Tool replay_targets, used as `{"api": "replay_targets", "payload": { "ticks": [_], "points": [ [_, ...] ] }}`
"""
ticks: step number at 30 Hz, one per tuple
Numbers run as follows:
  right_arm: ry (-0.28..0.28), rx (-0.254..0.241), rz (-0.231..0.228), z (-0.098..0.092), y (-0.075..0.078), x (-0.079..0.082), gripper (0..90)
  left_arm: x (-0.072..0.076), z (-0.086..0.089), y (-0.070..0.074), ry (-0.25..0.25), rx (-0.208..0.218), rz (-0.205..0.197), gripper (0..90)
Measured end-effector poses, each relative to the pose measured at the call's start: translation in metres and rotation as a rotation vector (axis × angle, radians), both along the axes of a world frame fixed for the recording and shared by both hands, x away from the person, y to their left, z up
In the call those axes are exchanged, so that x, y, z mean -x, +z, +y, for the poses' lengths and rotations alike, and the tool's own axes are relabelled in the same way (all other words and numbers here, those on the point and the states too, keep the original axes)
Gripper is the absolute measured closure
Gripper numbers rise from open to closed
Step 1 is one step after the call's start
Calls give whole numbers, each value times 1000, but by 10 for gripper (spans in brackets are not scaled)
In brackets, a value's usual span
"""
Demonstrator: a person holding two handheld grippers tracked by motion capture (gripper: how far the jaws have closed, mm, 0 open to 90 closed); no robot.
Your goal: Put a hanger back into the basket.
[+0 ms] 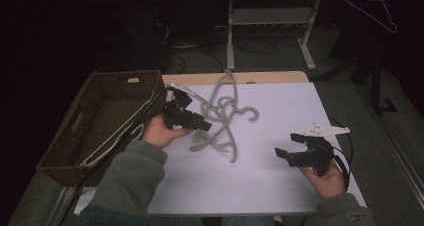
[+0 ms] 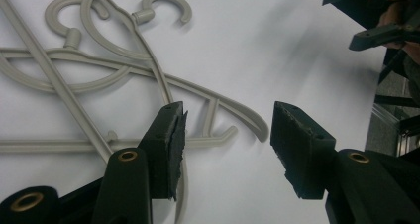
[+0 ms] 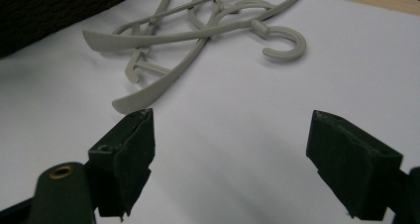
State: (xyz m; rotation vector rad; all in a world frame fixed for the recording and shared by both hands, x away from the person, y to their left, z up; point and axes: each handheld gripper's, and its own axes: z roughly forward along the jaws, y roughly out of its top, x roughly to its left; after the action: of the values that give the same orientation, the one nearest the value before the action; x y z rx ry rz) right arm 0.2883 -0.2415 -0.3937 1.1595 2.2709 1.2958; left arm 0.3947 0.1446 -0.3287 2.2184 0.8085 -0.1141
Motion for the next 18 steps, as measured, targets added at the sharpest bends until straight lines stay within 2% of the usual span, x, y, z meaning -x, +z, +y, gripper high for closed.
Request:
{"api": "replay_targets", "payload": {
  "ticks": [3,6,11,14,18],
  "points": [
    [1,5,-7,0,-1,-3,182,-8,-2,-4,9,-2,3,464],
    [6,6,3,1,-2,-5,182,-13,-5,-8,24,17,11,463],
    [14,14,7,3,-3,-7,182,-19,-12,-13,37,13,15,451],
    [19,14,6,2,-4,-7,181,-22,-17,-17,45,26,21,448],
    [18,7,0,0,-3,-6,181,-27,-24,-26,51,17,36,445]
  ]
}}
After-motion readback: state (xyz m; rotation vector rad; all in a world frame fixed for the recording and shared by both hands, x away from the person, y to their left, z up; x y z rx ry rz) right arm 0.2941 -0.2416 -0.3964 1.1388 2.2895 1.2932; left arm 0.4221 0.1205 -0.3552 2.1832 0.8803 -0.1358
